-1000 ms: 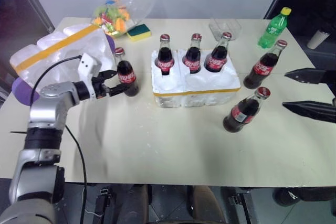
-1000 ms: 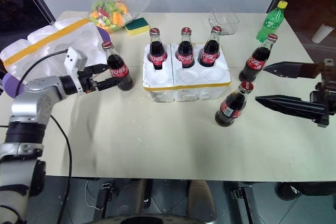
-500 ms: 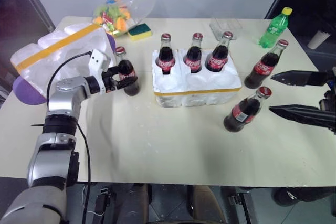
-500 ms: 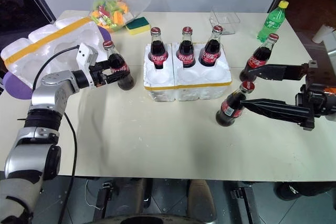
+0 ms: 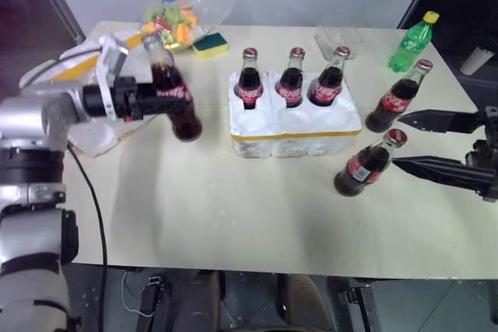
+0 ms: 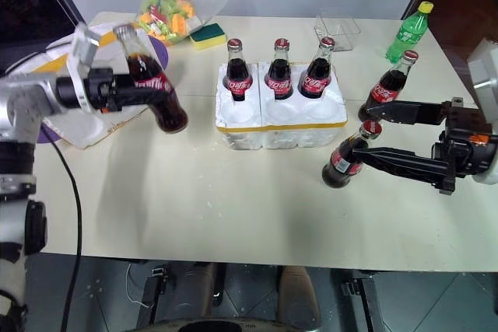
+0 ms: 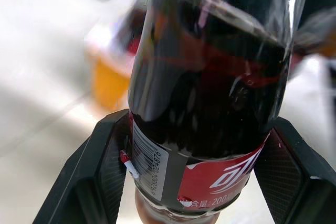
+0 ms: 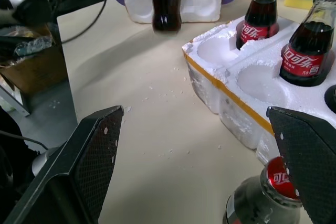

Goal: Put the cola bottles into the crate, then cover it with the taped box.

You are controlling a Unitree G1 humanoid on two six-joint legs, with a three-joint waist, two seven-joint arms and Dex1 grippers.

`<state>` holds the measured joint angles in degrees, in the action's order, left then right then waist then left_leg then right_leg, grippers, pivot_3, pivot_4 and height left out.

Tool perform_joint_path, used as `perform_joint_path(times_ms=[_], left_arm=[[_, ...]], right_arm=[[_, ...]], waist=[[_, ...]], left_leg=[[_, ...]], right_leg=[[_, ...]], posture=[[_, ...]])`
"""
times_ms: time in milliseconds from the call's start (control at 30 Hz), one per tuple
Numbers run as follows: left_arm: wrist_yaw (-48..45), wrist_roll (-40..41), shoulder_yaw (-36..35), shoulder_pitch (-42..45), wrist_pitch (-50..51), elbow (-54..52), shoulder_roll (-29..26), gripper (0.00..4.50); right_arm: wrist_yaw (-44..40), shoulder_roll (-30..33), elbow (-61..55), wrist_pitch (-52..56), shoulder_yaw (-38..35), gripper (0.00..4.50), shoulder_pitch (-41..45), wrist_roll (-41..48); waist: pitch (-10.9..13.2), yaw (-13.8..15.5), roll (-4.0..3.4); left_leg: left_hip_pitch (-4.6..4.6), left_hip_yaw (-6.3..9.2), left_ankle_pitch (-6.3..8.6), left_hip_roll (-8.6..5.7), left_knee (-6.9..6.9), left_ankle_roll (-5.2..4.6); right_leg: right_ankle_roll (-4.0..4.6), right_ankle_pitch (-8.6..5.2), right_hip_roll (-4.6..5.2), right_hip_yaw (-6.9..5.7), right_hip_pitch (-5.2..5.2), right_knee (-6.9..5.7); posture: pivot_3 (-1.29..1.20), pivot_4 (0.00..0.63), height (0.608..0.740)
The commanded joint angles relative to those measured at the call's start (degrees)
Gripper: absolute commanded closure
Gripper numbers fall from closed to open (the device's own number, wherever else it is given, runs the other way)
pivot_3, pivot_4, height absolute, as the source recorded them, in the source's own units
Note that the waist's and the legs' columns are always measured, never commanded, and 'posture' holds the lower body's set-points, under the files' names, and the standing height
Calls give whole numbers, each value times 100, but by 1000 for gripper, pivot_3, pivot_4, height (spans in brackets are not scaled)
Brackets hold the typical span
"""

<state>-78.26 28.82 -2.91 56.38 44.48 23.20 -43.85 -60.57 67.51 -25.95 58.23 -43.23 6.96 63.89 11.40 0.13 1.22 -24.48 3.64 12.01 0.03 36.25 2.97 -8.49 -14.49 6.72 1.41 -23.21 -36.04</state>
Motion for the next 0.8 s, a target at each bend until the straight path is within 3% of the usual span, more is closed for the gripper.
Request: perform_joint_path(times_ms=[33, 333, 433, 733, 800], left_arm=[[16, 106, 79, 718, -215, 116, 537, 1752], [192, -986, 710, 1328, -2079, 1665, 1659, 1752], [293, -1017, 630, 1402, -2235, 1991, 1924, 1752], [164, -1566, 1028, 735, -3001, 1702, 2096, 1752], [194, -1693, 1117, 542, -3122, 1553, 2068, 683]], right_arm=[[187, -78, -153, -27, -294, 0, -27, 85], [628, -419, -572, 112, -813, 0, -513, 297], [768, -532, -669, 149, -990, 0, -696, 430], [950, -687, -838, -91, -952, 0, -1136, 275], [963, -739, -868, -261, -801, 0, -1251, 31]], waist=[[0, 35, 0], [2, -61, 1], [3, -85, 3], [3, -69, 2], [3, -69, 4]], left_leg=[[0, 0, 0, 0, 1, 0], [1, 0, -1, 0, -14, -2], [0, -1, 0, 0, -12, -2], [3, 1, 0, 0, -10, -2], [1, 1, -1, 0, -9, -2]], right_leg=[[0, 0, 0, 0, 0, 0], [-1, 0, -3, 0, -14, -8], [-2, 0, -2, 1, -13, -7], [-2, 0, -2, 1, -7, -7], [-2, 0, -2, 1, -8, -8]], posture=[[0, 150, 739], [0, 150, 739], [0, 150, 739], [0, 150, 739], [0, 150, 739]])
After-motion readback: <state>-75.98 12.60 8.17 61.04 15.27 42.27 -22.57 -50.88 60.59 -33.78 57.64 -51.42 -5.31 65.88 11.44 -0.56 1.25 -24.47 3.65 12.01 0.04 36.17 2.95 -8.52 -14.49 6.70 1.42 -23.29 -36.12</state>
